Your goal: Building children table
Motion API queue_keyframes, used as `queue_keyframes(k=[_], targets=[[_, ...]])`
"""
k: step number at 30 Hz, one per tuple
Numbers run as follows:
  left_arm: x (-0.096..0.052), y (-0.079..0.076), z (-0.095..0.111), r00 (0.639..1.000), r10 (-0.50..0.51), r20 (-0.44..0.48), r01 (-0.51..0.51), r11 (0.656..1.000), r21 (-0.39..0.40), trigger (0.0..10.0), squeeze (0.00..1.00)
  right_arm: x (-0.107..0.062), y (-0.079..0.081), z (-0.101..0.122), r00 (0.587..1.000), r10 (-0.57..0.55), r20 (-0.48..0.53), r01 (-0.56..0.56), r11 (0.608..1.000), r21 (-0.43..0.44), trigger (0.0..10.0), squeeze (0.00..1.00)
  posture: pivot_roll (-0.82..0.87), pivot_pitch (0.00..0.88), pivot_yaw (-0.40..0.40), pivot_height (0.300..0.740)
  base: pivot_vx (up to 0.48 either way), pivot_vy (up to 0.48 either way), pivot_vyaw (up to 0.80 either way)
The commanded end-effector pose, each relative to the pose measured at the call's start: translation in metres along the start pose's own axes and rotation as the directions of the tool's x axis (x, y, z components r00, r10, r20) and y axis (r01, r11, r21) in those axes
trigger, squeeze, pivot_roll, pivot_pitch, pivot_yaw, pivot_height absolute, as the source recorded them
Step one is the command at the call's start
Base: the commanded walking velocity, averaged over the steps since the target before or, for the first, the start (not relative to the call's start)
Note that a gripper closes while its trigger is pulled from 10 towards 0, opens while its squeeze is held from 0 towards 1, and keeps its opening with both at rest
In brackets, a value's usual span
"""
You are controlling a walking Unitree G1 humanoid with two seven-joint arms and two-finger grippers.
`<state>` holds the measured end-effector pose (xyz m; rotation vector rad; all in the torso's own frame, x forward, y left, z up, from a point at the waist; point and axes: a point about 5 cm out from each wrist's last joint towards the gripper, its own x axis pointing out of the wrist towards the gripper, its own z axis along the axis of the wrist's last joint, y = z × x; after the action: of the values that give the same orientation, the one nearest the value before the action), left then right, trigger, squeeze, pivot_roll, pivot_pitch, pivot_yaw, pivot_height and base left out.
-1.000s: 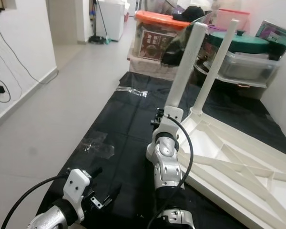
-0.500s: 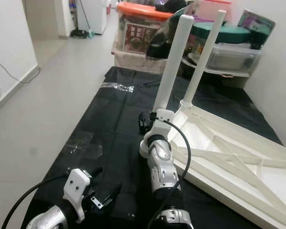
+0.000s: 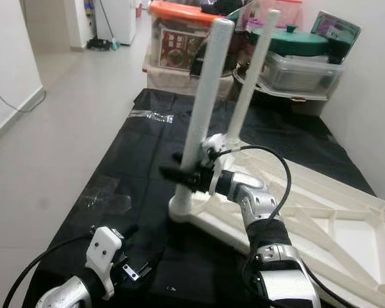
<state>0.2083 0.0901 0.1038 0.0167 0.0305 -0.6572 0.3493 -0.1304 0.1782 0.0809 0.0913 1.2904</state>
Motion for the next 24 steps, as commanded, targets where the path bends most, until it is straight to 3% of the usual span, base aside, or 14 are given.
queue_keyframes(k=[1, 3, 4, 6, 7, 14, 17, 18, 19, 20, 21, 22, 23, 24], targets=[[0.001, -0.003, -0.004, 1.0, -0.009, -0.013, 0.009, 1.0, -0.013, 10.0, 0.0, 0.011, 0.007, -0.007, 0.993, 0.098, -0.062, -0.098, 0.995, 0.008, 10.0, 0.0, 0.26, 0.0, -0.137, 0.74, 0.0, 0.0, 0.0], [0.001, -0.003, -0.004, 1.0, -0.008, -0.013, 0.008, 1.0, -0.012, 10.0, 0.0, 0.014, 0.009, -0.008, 0.988, 0.137, -0.077, -0.137, 0.991, 0.003, 10.0, 0.0, 0.26, 0.0, -0.14, 0.74, 0.0, 0.0, 0.0], [0.0, -0.003, -0.004, 1.0, -0.007, -0.013, 0.007, 1.0, -0.012, 10.0, 0.0, 0.019, 0.012, -0.01, 0.971, 0.211, -0.11, -0.212, 0.977, 0.003, 6.6, 0.0, 0.26, 0.0, -0.139, 0.74, 0.0, 0.0, 0.0], [0.0, -0.003, -0.004, 1.0, -0.007, -0.013, 0.007, 1.0, -0.012, 10.0, 0.0, 0.022, 0.012, -0.011, 0.967, 0.223, -0.121, -0.224, 0.975, 0.001, 6.6, 0.0, 0.26, 0.0, -0.139, 0.74, 0.0, 0.0, 0.0], [0.0, -0.003, -0.004, 1.0, -0.008, -0.014, 0.008, 1.0, -0.013, 10.0, 0.0, 0.024, 0.015, -0.013, 0.963, 0.239, -0.125, -0.241, 0.97, -0.002, 0.0, 0.0, 0.26, 0.0, -0.135, 0.74, 0.0, 0.0, 0.0], [0.0, -0.003, -0.004, 1.0, -0.009, -0.015, 0.009, 1.0, -0.014, 10.0, 0.0, 0.028, 0.012, -0.014, 0.987, 0.141, -0.073, -0.144, 0.988, -0.047, 0.0, 0.0, 0.26, 0.0, -0.136, 0.74, 0.0, 0.0, 0.0], [0.0, -0.003, -0.004, 1.0, -0.009, -0.015, 0.008, 1.0, -0.014, 10.0, 0.0, 0.031, 0.003, -0.014, 0.998, -0.058, -0.017, 0.057, 0.997, -0.057, 0.0, 0.0, 0.25, 0.0, -0.134, 0.74, 0.0, 0.0, 0.0], [0.0, -0.003, -0.004, 1.0, -0.009, -0.015, 0.008, 1.0, -0.014, 10.0, 0.0, 0.031, 0.003, -0.014, 0.998, -0.058, -0.017, 0.057, 0.997, -0.057, 0.0, 0.0, 0.25, 0.0, -0.134, 0.74, 0.0, 0.0, 0.0], [0.0, -0.003, -0.004, 1.0, -0.009, -0.015, 0.009, 1.0, -0.014, 10.0, 0.0, 0.031, -0.003, -0.015, 0.985, -0.173, 0.003, 0.172, 0.984, -0.052, 0.0, 0.0, 0.25, 0.0, -0.134, 0.74, 0.0, 0.0, 0.0], [0.0, -0.003, -0.004, 1.0, -0.009, -0.015, 0.009, 1.0, -0.014, 10.0, 0.0, 0.031, -0.003, -0.015, 0.985, -0.173, 0.003, 0.172, 0.984, -0.052, 0.0, 0.0, 0.25, 0.0, -0.134, 0.74, 0.0, 0.0, 0.0], [0.0, -0.002, -0.004, 1.0, -0.009, -0.015, 0.008, 1.0, -0.014, 10.0, 0.0, 0.028, -0.012, -0.018, 0.935, -0.354, 0.018, 0.354, 0.935, -0.024, 0.0, 0.0, 0.25, 0.0, -0.13, 0.74, 0.0, 0.0, 0.0], [0.0, -0.002, -0.004, 1.0, -0.009, -0.015, 0.008, 1.0, -0.014, 10.0, 0.0, 0.028, -0.012, -0.018, 0.935, -0.354, 0.018, 0.354, 0.935, -0.024, 0.0, 0.0, 0.25, 0.0, -0.13, 0.74, 0.0, 0.0, 0.0], [-0.001, -0.002, -0.003, 1.0, -0.009, -0.015, 0.009, 1.0, -0.014, 10.0, 0.0, 0.017, -0.026, -0.025, 0.779, -0.626, 0.007, 0.626, 0.779, 0.008, 0.0, 0.0, 0.24, 0.0, -0.125, 0.74, 0.0, 0.0, 0.0], [-0.001, -0.002, -0.003, 1.0, -0.01, -0.016, 0.01, 1.0, -0.014, 10.0, 0.0, 0.006, -0.033, -0.03, 0.627, -0.779, -0.011, 0.779, 0.627, 0.023, 0.0, 0.0, 0.24, 0.0, -0.125, 0.74, 0.0, 0.0, 0.0]])
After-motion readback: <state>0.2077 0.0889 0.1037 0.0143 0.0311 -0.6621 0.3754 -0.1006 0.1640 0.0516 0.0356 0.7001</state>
